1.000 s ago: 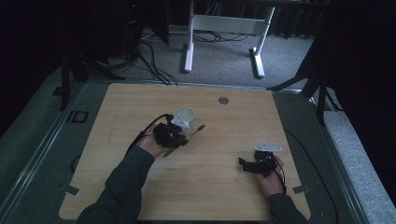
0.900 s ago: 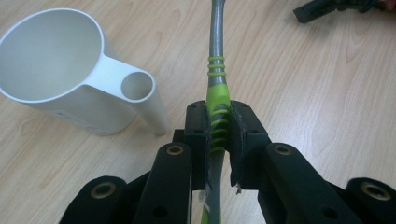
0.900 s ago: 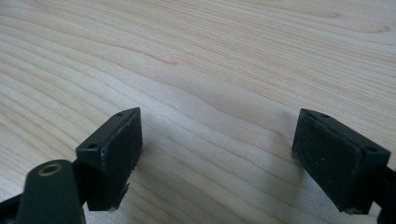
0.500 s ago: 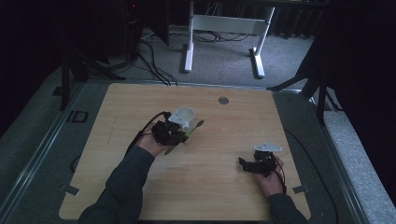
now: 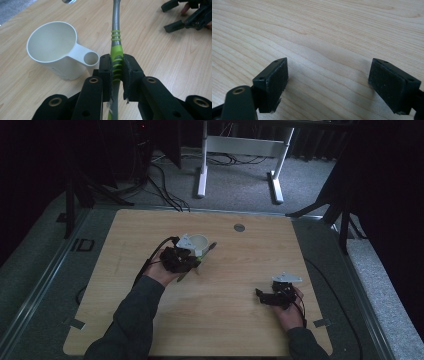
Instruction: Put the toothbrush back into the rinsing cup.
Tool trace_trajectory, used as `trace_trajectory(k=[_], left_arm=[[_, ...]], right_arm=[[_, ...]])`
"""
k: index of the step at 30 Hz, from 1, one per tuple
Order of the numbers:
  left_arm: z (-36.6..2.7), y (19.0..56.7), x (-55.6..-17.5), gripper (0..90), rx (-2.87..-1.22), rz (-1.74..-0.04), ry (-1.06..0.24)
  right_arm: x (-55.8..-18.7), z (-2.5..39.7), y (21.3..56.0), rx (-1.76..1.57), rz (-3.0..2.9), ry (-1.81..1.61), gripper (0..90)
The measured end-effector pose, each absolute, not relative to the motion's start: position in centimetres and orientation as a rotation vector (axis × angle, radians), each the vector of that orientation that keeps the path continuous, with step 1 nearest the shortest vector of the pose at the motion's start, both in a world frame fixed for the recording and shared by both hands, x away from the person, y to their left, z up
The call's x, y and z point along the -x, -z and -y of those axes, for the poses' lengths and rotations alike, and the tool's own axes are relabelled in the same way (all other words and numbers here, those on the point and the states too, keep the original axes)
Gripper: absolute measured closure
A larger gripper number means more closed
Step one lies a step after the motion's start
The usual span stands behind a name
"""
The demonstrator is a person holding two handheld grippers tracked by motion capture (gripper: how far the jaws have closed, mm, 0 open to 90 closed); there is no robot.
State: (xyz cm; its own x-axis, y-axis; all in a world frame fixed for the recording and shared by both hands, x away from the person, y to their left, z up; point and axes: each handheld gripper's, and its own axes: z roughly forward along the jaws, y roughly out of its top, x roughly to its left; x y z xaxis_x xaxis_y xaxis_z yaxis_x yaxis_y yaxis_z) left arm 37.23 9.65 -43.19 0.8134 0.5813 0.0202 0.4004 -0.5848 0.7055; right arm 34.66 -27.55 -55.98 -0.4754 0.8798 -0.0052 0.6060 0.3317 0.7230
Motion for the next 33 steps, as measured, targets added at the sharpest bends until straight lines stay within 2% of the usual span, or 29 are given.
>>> trace_trajectory(k=[33], left_arm=[[-10.46,42.35,-37.45,79.2,-2.096,-0.785,-0.388]], right_arm=[[-34.66,27.55,55.98,-1.312,-2.205,-0.939,15.9]])
